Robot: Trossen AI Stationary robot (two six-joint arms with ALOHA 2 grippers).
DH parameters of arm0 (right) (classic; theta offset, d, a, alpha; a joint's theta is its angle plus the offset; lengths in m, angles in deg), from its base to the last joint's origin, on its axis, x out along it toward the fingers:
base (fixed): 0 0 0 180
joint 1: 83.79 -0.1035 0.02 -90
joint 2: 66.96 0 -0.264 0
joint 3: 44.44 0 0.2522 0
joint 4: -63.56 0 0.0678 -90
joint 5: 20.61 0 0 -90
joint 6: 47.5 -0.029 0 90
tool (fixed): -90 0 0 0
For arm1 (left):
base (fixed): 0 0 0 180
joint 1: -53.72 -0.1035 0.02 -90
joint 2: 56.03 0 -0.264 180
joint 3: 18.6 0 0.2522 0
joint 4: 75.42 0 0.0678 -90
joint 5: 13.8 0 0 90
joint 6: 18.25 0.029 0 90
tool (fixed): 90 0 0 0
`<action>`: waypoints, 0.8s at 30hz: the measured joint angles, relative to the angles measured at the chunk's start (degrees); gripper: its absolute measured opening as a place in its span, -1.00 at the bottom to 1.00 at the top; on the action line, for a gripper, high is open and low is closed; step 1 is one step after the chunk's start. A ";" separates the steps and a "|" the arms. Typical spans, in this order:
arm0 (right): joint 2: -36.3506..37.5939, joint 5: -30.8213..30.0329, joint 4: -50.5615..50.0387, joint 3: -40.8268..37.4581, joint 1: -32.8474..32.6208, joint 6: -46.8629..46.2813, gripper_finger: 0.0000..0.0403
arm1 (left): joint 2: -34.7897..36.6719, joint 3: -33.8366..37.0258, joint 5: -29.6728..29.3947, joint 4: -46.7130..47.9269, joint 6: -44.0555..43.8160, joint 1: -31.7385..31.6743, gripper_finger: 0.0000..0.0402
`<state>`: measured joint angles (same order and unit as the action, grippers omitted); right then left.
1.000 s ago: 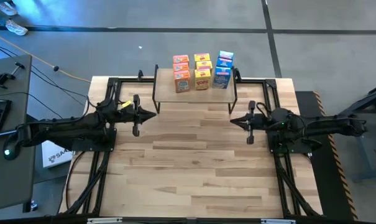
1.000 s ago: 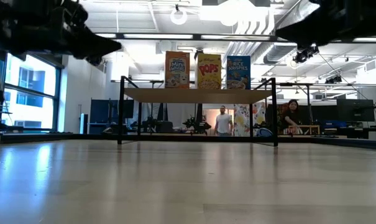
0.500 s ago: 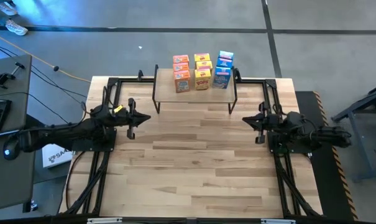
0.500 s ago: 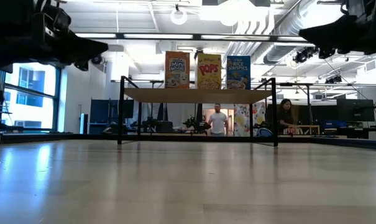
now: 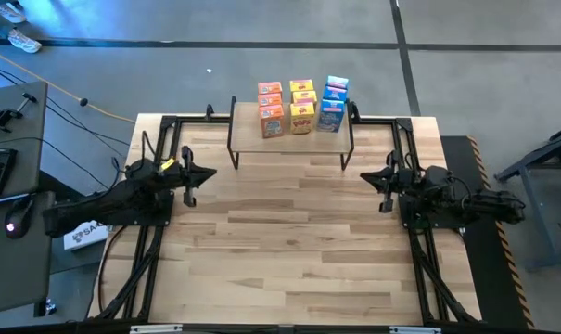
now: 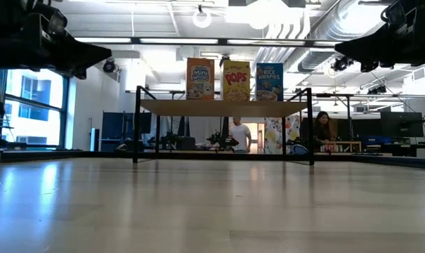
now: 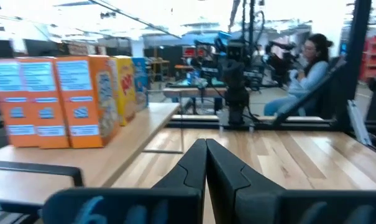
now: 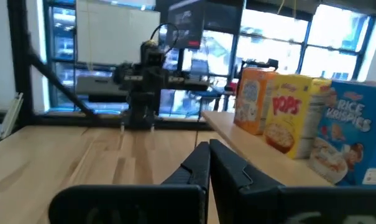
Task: Stack cereal on shelf
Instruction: Return to Home Position
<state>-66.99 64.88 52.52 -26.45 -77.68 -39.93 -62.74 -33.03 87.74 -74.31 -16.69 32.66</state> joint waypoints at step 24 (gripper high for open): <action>-0.24 -10.23 0.45 -3.67 3.01 -5.27 -1.00 | 6.31 0.00 -10.00 11.79 -2.20 -0.72 -1.00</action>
<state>-67.24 54.65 52.96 -30.12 -74.67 -45.20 -56.43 -33.03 77.74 -62.52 -18.88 31.94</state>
